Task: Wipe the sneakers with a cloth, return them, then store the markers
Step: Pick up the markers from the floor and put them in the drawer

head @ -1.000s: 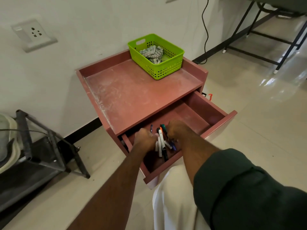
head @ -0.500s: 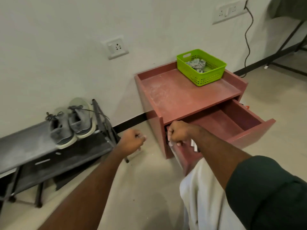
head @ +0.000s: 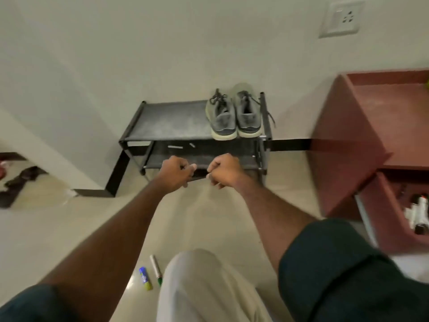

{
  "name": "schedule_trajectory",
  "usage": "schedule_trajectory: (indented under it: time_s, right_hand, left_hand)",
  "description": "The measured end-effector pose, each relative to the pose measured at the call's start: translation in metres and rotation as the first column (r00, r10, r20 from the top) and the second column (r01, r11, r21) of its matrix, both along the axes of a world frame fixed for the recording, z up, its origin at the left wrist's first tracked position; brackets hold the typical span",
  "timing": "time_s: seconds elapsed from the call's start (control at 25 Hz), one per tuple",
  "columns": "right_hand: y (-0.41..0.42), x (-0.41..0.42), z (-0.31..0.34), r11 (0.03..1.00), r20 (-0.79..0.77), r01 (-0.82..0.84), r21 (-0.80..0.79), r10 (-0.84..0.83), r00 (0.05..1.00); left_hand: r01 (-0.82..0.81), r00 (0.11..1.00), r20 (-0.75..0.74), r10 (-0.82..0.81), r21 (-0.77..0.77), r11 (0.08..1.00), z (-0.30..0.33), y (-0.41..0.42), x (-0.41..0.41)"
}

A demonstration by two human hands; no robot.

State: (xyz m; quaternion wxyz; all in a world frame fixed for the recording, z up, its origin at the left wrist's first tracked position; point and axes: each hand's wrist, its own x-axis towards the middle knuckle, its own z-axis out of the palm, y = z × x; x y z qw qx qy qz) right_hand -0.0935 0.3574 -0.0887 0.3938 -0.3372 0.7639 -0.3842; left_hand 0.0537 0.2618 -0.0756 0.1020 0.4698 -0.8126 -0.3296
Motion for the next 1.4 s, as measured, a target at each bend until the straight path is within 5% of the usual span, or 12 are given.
schedule_trajectory:
  time_s: [0.32, 0.56, 0.84, 1.2, 1.4]
  right_hand:
    - [-0.108, 0.22, -0.144, 0.961, 0.084, -0.001, 0.275, -0.024, 0.996]
    - [-0.118, 0.256, -0.249, 0.84, -0.003, -0.144, 0.523, 0.17, 0.985]
    - [-0.098, 0.285, -0.329, 0.772, -0.086, -0.223, 0.594, 0.337, 0.938]
    - [-0.073, 0.319, -0.355, 0.642, -0.207, -0.359, 0.678, 0.636, 0.744]
    - [-0.1, 0.296, -0.308, 0.714, -0.068, -0.235, 0.66, 0.368, 0.927]
  left_hand:
    - [-0.31, 0.947, 0.128, 0.293, 0.14, 0.94, -0.11, -0.074, 0.18]
    - [-0.553, 0.826, 0.295, 0.48, 0.262, 0.791, -0.242, -0.059, 0.271]
    - [-0.767, 0.64, 0.457, 0.617, 0.345, 0.541, -0.357, -0.011, 0.289]
    - [-0.857, 0.513, 0.437, 0.739, 0.305, 0.415, -0.389, 0.033, 0.276]
    - [-0.836, 0.527, 0.288, 0.8, 0.342, 0.428, -0.365, 0.006, 0.252]
